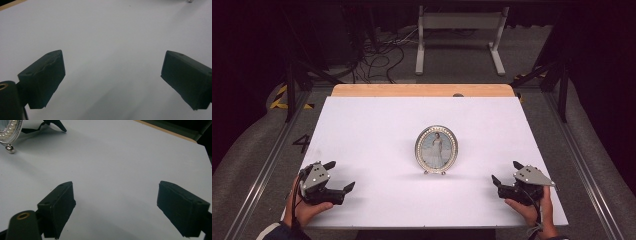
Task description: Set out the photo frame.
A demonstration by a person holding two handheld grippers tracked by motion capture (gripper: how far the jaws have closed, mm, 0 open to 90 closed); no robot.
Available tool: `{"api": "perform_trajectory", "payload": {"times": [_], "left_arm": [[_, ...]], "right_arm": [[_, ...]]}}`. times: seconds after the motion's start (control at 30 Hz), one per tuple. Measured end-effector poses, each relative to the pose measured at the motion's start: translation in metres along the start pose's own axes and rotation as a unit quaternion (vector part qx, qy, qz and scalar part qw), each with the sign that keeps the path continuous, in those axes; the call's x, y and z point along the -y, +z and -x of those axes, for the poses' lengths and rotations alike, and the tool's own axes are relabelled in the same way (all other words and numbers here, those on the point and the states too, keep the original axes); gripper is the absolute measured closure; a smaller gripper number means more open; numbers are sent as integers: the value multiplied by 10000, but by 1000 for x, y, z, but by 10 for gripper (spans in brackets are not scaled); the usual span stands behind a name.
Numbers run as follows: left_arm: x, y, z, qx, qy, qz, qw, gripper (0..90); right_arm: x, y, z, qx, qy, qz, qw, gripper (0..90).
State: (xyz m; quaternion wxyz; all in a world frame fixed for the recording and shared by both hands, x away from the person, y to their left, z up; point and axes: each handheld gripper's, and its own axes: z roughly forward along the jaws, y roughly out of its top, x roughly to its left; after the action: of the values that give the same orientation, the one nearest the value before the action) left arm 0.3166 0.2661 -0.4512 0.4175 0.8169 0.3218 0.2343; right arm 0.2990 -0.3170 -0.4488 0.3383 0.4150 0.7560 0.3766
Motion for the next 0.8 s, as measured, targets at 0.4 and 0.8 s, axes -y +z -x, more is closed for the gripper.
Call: {"api": "perform_trajectory", "payload": {"times": [0.4, 0.8], "left_arm": [[2, -1, -3, -57, -61, 68, 9999, 44], [4, 4, -5, -213, -95, -61, 9997, 39]], "right_arm": [[0, -1, 2, 166, 101, 118, 9997, 131], [-2, 1, 0, 228, 80, 124, 9996, 128]]}}
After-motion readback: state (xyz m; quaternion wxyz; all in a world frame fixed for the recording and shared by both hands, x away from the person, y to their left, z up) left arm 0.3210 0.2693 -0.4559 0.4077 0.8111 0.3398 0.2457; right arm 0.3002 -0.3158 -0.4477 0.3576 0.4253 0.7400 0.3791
